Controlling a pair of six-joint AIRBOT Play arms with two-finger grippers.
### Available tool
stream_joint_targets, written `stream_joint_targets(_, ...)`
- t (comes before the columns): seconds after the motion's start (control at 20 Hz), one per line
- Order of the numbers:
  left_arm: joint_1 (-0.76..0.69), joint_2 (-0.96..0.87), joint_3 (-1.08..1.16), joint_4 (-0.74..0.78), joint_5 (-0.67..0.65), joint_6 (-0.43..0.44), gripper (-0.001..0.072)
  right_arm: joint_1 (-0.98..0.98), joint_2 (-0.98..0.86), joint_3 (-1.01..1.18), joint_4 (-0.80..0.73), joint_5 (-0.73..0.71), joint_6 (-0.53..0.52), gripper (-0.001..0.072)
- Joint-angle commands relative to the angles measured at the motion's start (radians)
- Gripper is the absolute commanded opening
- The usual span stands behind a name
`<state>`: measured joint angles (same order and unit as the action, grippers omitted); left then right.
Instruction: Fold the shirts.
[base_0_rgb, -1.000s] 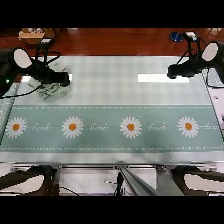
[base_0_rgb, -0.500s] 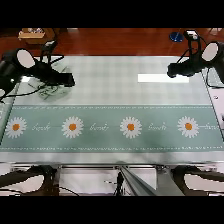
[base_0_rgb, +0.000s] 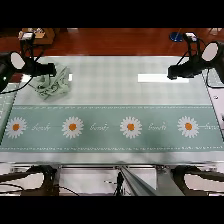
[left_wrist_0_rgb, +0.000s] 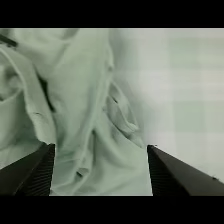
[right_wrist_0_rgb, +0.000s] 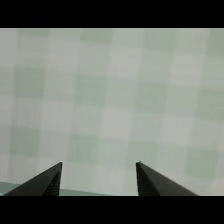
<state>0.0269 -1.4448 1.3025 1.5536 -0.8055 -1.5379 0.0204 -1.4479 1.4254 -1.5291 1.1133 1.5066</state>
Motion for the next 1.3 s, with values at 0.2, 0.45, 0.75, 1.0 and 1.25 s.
stream_joint_targets(0.2, 0.067, -0.181, 0.0, 0.026, 0.099, -0.012, 0.072, 0.0, 0.0, 0.001, 0.002, 0.037, -0.001, 0.0548)
stream_joint_targets(0.45, 0.068, -0.209, 0.009, 0.026, 0.064, -0.011, 0.0019, 0.0, 0.0, 0.001, 0.002, 0.054, -0.001, 0.0548)
stream_joint_targets(0.75, 0.056, -0.051, 0.339, 0.025, -0.077, -0.012, 0.0019, 0.0, 0.01, 0.001, -0.042, 0.132, -0.035, 0.0547)
stream_joint_targets(1.0, -0.049, 0.173, 0.629, 0.017, -0.078, -0.011, 0.0019, 0.0, 0.15, 0.001, -0.124, 0.204, -0.034, 0.0547)
stream_joint_targets(1.25, -0.223, 0.351, 0.705, 0.017, -0.062, -0.011, 0.0019, 0.0, 0.364, 0.001, -0.164, 0.203, -0.034, 0.0547)
